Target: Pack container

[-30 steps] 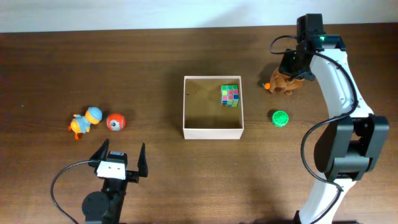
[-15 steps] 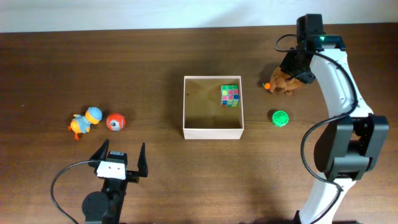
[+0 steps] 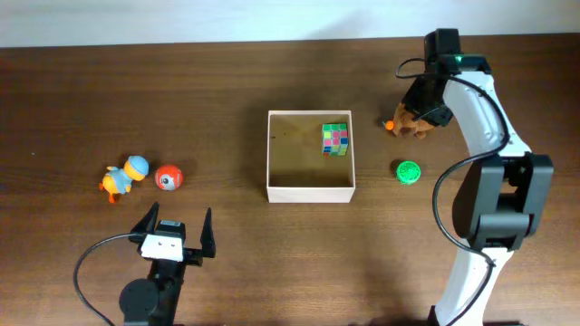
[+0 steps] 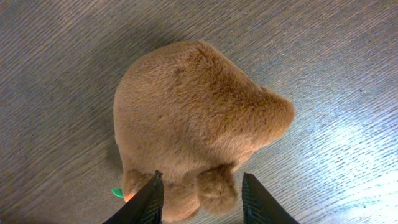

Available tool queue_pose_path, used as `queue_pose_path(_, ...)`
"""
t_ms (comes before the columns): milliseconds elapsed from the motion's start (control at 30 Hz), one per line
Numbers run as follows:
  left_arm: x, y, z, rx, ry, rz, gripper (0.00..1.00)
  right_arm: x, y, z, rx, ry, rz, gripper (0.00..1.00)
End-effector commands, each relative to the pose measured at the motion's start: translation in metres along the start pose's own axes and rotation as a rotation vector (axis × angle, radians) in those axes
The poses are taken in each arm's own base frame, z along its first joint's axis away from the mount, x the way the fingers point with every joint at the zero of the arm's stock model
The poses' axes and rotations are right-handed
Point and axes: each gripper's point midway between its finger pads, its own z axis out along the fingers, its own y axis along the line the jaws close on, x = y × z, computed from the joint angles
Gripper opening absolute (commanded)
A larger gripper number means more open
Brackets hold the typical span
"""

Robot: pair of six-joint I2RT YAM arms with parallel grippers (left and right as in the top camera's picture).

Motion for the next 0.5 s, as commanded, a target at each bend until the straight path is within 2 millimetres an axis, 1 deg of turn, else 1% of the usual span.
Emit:
queue_pose_path(0,0.0,0.001,0.0,-0.005,-0.001,0.019,0.99,0.002,-0.005,0.011,0.013,0.017,0.017,0.36)
queue_pose_path(67,0.0,0.001,0.0,-0.005,-0.001,0.019,0.99,0.003,-0.005,0.016,0.016,0.024,0.017,0.35)
queue_pose_path(133,0.0,0.001,0.0,-0.005,-0.001,0.019,0.99,0.004,-0.006,0.02,0.021,0.031,0.016,0.29)
queue_pose_path(233,0.0,0.001,0.0,-0.005,-0.001,0.019,0.99,0.006,-0.006,0.024,0.026,0.039,0.015,0.27)
queue_pose_path(333,0.0,0.001,0.0,-0.005,-0.001,0.02,0.99,0.006,-0.006,0.026,0.026,0.037,0.015,0.22)
queue_pose_path(367,0.0,0.001,0.0,-0.005,-0.001,0.019,0.99,0.005,-0.005,0.026,0.024,0.036,0.015,0.19)
queue_pose_path(400,0.0,0.001,0.0,-0.005,-0.001,0.019,0.99,0.004,-0.005,0.026,0.022,0.033,0.015,0.12)
queue_pose_path(467,0.0,0.001,0.0,-0.005,-0.001,0.019,0.99,0.004,-0.005,0.026,0.022,0.032,0.015,0.04)
